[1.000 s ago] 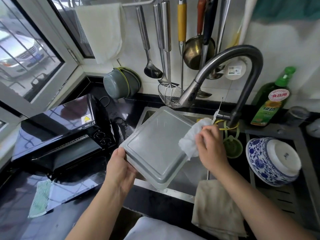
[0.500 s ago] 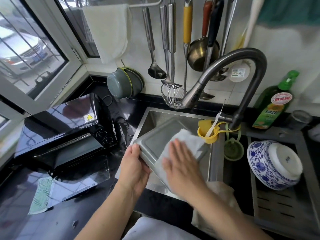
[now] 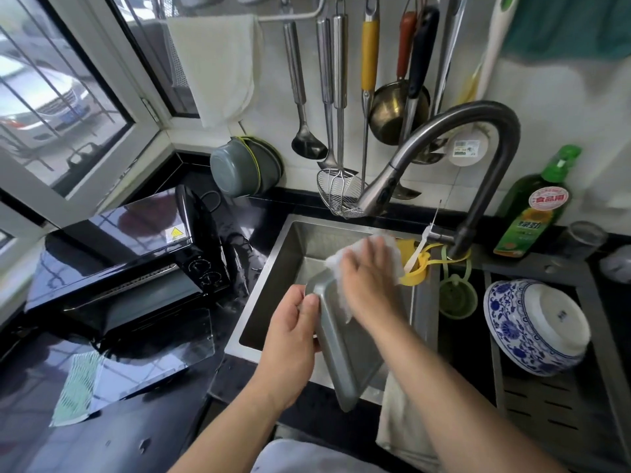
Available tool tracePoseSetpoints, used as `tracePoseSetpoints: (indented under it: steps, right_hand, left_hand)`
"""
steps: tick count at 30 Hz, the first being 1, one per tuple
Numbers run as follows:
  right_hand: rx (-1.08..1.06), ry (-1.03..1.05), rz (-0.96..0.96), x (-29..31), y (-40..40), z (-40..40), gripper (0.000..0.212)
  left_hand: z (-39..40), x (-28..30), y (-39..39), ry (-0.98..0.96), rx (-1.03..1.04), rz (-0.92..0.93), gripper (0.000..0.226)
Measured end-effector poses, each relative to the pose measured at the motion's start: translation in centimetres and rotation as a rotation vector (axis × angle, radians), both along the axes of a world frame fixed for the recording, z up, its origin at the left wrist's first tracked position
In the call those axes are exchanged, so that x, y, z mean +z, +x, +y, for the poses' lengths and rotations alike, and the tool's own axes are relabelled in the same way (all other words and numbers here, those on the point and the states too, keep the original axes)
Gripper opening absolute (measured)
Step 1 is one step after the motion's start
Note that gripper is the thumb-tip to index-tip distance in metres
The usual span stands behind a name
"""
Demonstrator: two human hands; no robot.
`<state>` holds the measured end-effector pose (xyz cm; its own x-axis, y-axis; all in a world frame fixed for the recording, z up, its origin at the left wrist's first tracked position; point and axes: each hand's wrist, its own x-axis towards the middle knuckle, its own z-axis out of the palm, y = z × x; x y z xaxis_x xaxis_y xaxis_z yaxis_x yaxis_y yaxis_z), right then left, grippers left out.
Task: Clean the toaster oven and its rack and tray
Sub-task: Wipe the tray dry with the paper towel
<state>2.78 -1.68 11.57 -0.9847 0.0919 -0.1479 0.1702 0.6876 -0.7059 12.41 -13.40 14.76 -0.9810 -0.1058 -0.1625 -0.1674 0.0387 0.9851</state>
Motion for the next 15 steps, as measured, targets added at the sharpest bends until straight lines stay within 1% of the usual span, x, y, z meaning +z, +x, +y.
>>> tracePoseSetpoints:
  steps: [1, 3, 4, 6, 7, 8, 9, 10, 11, 12, 13, 15]
  right_hand:
    - [0.076, -0.023, 0.032, 0.8, 1.6, -1.4, 0.071]
    - [0.160, -0.111, -0.066, 2.6, 4.8, -3.4, 0.067]
    - [0.192, -0.142, -0.109, 3.1, 5.9, -4.0, 0.068]
    - [0.191, -0.157, -0.200, 4.0, 7.2, -4.7, 0.068]
    - [0.178, -0.160, -0.174, 3.8, 7.4, -5.1, 0.066]
    - [0.129, -0.135, -0.078, 4.0, 8.2, -5.7, 0.064]
    - [0.055, -0.095, 0.067, 4.2, 9.3, -6.3, 0.061]
    - [0.044, -0.067, 0.164, 4.6, 9.9, -6.7, 0.060]
    - [0.115, -0.083, 0.182, 4.7, 10.1, -6.6, 0.061]
    - [0.204, -0.120, 0.134, 4.9, 9.9, -6.2, 0.063]
    - [0.257, -0.148, 0.078, 5.0, 9.2, -5.7, 0.067]
    - [0.219, -0.163, 0.017, 4.7, 6.0, -3.9, 0.071]
  left_hand:
    - [0.1, 0.2, -0.1, -0.033, -0.020, 0.016, 0.027]
    - [0.4, 1.1, 0.1, -0.022, -0.050, 0.008, 0.034]
    - [0.2, 1.0, 0.3, -0.055, -0.080, 0.005, 0.038]
    - [0.0, 0.8, 0.6, -0.027, -0.075, -0.076, 0.042]
    - [-0.3, 0.2, 0.8, -0.026, -0.077, -0.132, 0.043]
    - [-0.6, -0.2, 1.1, -0.057, -0.051, -0.166, 0.042]
    - [-1.1, -1.1, 1.2, -0.077, -0.038, -0.145, 0.035]
    - [-1.3, -1.4, 1.2, -0.154, -0.040, -0.115, 0.028]
    - [-1.5, -0.9, 1.0, -0.177, -0.025, -0.096, 0.021]
    - [-1.7, -0.5, 1.0, -0.219, -0.024, -0.064, 0.020]
    - [-1.8, -0.1, 0.6, -0.255, -0.020, 0.019, 0.023]
    - [-2.1, 0.7, 0.4, -0.299, -0.039, 0.189, 0.020]
